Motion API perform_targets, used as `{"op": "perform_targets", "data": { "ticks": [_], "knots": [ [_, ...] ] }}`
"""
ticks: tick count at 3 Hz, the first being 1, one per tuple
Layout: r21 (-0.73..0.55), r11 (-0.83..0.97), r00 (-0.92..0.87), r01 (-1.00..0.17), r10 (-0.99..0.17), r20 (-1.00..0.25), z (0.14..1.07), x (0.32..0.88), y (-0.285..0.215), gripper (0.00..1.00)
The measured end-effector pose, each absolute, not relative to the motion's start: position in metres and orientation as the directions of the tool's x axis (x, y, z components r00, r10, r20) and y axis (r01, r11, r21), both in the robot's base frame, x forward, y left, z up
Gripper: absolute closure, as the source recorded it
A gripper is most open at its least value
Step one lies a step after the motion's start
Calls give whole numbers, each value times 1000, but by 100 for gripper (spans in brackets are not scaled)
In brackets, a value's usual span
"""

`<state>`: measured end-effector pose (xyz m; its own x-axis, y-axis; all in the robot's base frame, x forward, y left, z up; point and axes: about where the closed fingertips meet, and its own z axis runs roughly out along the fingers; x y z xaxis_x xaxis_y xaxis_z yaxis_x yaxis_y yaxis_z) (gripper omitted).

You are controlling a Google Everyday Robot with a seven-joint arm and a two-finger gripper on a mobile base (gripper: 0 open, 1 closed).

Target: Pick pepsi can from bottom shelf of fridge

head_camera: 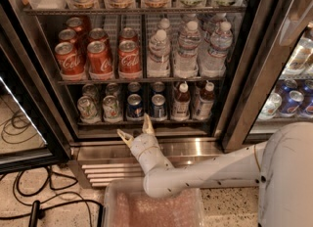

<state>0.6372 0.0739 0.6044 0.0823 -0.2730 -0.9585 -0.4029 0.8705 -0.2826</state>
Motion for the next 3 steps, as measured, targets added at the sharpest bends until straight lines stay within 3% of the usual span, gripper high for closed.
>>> {"op": "perform_targets", "data": {
  "ticks": [1, 3],
  "knots": [
    [-284, 870, 85, -403, -273, -958, 605, 637, 74, 22],
    [-250, 888, 89, -387, -233, -968, 603, 646, 77, 35]
  ]
}}
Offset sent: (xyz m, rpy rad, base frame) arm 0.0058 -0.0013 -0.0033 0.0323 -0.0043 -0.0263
